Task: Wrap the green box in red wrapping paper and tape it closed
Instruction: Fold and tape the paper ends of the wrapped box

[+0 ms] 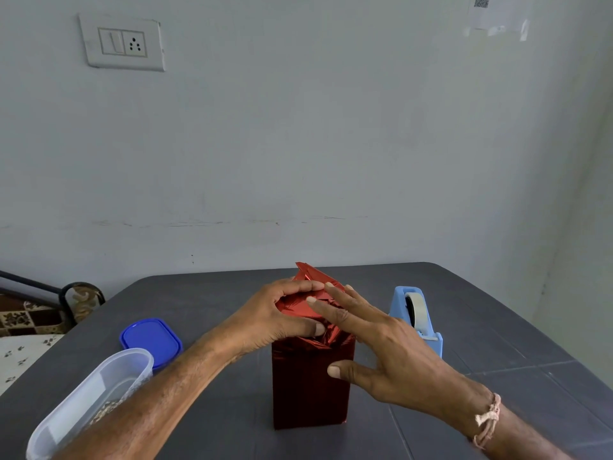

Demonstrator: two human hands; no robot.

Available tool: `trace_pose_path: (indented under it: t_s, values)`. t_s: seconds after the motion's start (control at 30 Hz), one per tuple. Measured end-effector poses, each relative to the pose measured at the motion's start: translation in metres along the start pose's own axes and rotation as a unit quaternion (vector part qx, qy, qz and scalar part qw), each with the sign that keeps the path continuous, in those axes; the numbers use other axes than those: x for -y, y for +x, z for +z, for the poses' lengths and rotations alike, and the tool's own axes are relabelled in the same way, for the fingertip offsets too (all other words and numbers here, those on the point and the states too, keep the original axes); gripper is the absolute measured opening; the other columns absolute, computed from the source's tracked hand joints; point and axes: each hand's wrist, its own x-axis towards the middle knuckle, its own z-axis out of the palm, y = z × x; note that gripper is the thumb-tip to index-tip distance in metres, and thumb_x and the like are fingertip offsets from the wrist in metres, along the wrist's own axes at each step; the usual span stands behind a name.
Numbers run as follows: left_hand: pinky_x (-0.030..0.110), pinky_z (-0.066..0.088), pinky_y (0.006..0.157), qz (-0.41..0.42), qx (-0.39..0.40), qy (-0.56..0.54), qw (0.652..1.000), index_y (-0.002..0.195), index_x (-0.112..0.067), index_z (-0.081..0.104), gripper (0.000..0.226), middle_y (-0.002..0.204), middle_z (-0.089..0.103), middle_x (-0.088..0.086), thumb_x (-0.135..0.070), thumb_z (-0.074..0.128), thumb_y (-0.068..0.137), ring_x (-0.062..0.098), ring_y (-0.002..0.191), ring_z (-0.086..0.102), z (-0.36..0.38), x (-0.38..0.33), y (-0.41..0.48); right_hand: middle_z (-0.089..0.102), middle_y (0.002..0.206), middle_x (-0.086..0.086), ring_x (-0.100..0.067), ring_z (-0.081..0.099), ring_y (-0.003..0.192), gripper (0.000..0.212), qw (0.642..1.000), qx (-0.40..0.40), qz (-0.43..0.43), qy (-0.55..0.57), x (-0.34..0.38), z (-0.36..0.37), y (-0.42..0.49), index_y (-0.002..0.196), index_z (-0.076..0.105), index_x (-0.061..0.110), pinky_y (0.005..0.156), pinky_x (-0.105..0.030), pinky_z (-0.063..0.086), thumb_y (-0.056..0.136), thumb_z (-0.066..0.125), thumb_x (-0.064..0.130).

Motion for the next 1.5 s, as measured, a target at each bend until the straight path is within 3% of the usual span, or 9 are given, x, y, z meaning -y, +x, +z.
trace_pose_path:
  t_s: [0.13, 0.27, 0.47, 0.6, 0.73, 0.97, 1.07, 1.3, 1.5]
  values:
    - [0.033, 0.051, 0.107, 0.004, 0.009, -0.003, 1.0, 0.13, -0.045, 0.065, 0.063, 0.134, 0.065, -0.012, -0.031, 0.092, 0.074, 0.006, 0.122, 0.063, -0.001, 0.002, 0.0, 0.01, 0.163, 0.034, 0.001, 0.025, 0.15, 0.086, 0.994, -0.051, 0.013, 0.092, -0.002, -0.005, -0.002, 0.153, 0.016, 0.061, 0.1, -0.033, 0.056, 0.09, 0.073, 0.049]
    - [0.027, 0.049, 0.106, -0.015, 0.005, -0.001, 1.0, 0.125, -0.052, 0.066, 0.063, 0.141, 0.056, -0.015, -0.033, 0.093, 0.071, 0.005, 0.125, 0.058, -0.001, 0.002, 0.001, 0.043, 0.151, 0.029, 0.008, 0.044, 0.136, 0.073, 0.961, -0.129, 0.077, 0.231, -0.011, -0.008, -0.008, 0.15, 0.039, 0.05, 0.086, -0.02, 0.057, 0.088, 0.076, 0.041]
    - [0.02, 0.05, 0.099, -0.032, 0.012, -0.011, 0.999, 0.125, -0.051, 0.067, 0.066, 0.14, 0.056, -0.013, -0.036, 0.093, 0.066, 0.006, 0.122, 0.06, -0.001, 0.001, 0.0, 0.072, 0.113, 0.013, -0.008, 0.07, 0.096, 0.026, 0.876, -0.277, 0.277, 0.282, -0.064, -0.003, -0.027, 0.117, 0.071, 0.033, 0.073, -0.03, 0.062, 0.092, 0.073, 0.025]
    - [0.018, 0.049, 0.096, -0.034, 0.013, -0.019, 0.999, 0.125, -0.049, 0.068, 0.065, 0.135, 0.062, -0.014, -0.035, 0.092, 0.065, 0.004, 0.117, 0.064, 0.0, 0.0, 0.001, 0.072, 0.104, 0.009, -0.011, 0.067, 0.098, 0.021, 0.813, -0.288, 0.457, 0.219, -0.108, 0.004, -0.046, 0.109, 0.072, 0.025, 0.087, -0.043, 0.06, 0.092, 0.072, 0.037]
    - [0.022, 0.049, 0.096, -0.034, 0.016, -0.015, 0.999, 0.123, -0.052, 0.068, 0.066, 0.134, 0.064, -0.013, -0.04, 0.094, 0.064, 0.007, 0.118, 0.064, -0.002, 0.002, 0.003, 0.064, 0.103, -0.005, -0.012, 0.059, 0.084, 0.027, 0.762, -0.226, 0.551, 0.255, -0.13, 0.01, -0.055, 0.1, 0.068, 0.012, 0.072, -0.04, 0.062, 0.095, 0.069, 0.039]
    - [0.02, 0.049, 0.095, -0.029, 0.015, -0.032, 0.999, 0.122, -0.051, 0.069, 0.064, 0.13, 0.065, -0.018, -0.037, 0.091, 0.064, 0.002, 0.113, 0.065, -0.002, 0.004, 0.003, 0.057, 0.125, -0.02, -0.036, 0.064, 0.108, 0.051, 0.706, -0.181, 0.585, 0.357, -0.156, 0.016, -0.043, 0.126, 0.061, -0.004, 0.067, -0.04, 0.065, 0.093, 0.074, 0.033]
    - [0.02, 0.05, 0.096, -0.025, 0.016, -0.038, 0.999, 0.122, -0.051, 0.069, 0.065, 0.128, 0.067, -0.018, -0.036, 0.092, 0.063, -0.001, 0.109, 0.067, -0.002, 0.005, 0.004, 0.056, 0.129, -0.021, -0.039, 0.065, 0.105, 0.051, 0.689, -0.176, 0.596, 0.372, -0.159, 0.011, -0.036, 0.13, 0.056, -0.004, 0.056, -0.038, 0.063, 0.093, 0.074, 0.026]
    - [0.019, 0.05, 0.094, -0.017, 0.016, -0.044, 0.999, 0.122, -0.052, 0.069, 0.065, 0.13, 0.066, -0.016, -0.037, 0.092, 0.063, 0.003, 0.112, 0.067, -0.001, 0.008, 0.005, 0.056, 0.108, -0.017, -0.034, 0.064, 0.081, 0.031, 0.672, -0.166, 0.615, 0.378, -0.154, 0.009, -0.028, 0.12, 0.058, -0.007, 0.057, -0.051, 0.062, 0.096, 0.068, 0.009]
    - [0.023, 0.05, 0.096, -0.019, 0.023, -0.045, 0.999, 0.121, -0.054, 0.068, 0.07, 0.136, 0.062, -0.015, -0.051, 0.096, 0.057, 0.007, 0.118, 0.064, -0.001, 0.009, 0.005, 0.053, 0.121, -0.018, -0.037, 0.064, 0.089, 0.042, 0.65, -0.216, 0.605, 0.407, -0.154, 0.016, -0.031, 0.129, 0.055, -0.004, 0.052, -0.051, 0.061, 0.093, 0.07, 0.012]
